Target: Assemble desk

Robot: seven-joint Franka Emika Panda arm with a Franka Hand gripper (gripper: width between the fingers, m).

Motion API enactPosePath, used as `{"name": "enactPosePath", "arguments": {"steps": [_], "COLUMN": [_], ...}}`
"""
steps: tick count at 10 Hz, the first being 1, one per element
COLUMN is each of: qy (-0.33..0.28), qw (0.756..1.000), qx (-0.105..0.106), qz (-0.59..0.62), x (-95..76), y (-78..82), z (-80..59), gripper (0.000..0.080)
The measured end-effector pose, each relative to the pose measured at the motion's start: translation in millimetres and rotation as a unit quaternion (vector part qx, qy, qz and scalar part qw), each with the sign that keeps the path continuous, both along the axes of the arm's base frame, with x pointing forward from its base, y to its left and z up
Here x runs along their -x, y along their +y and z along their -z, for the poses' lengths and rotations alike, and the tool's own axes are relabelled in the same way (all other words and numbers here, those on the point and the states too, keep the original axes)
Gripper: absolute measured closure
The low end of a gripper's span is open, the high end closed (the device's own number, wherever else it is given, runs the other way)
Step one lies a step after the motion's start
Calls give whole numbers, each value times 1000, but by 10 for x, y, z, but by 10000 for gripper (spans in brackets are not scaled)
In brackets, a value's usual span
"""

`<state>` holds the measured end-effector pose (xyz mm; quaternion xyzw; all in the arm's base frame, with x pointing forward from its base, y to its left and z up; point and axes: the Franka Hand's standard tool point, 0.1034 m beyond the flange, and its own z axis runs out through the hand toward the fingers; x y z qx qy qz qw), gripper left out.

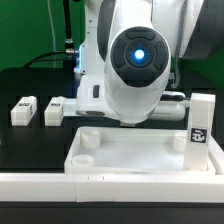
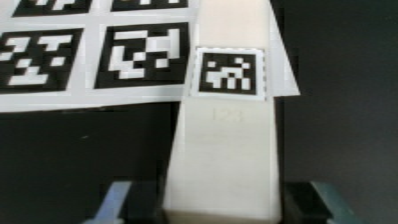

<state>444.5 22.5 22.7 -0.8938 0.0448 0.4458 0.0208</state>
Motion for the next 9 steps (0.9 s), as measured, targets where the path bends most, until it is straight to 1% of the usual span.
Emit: {"name": "enactPosePath", "arguments": {"steps": [1, 2, 3, 4, 5, 6, 7, 8, 9], "qy": [-18, -39, -42, -51, -85, -143, -175, -218, -254], "qw": [1000, 999, 999, 998, 996, 990, 984, 976, 967], "qx": [-4, -8, -18, -22, -19, -16, -13, -8, -5], "qz": [0, -3, -1, 4, 0, -1, -1, -1, 0], "x": [-183, -316, -363, -411, -505, -553, -555, -608, -638], "y": [-75, -116, -190, -295, -361, -345, -345, -353, -367], "z": [-200, -454, -685, -821, -898, -900, -887, -891, -934], "gripper": [508, 508, 508, 508, 508, 508, 508, 507, 507]}}
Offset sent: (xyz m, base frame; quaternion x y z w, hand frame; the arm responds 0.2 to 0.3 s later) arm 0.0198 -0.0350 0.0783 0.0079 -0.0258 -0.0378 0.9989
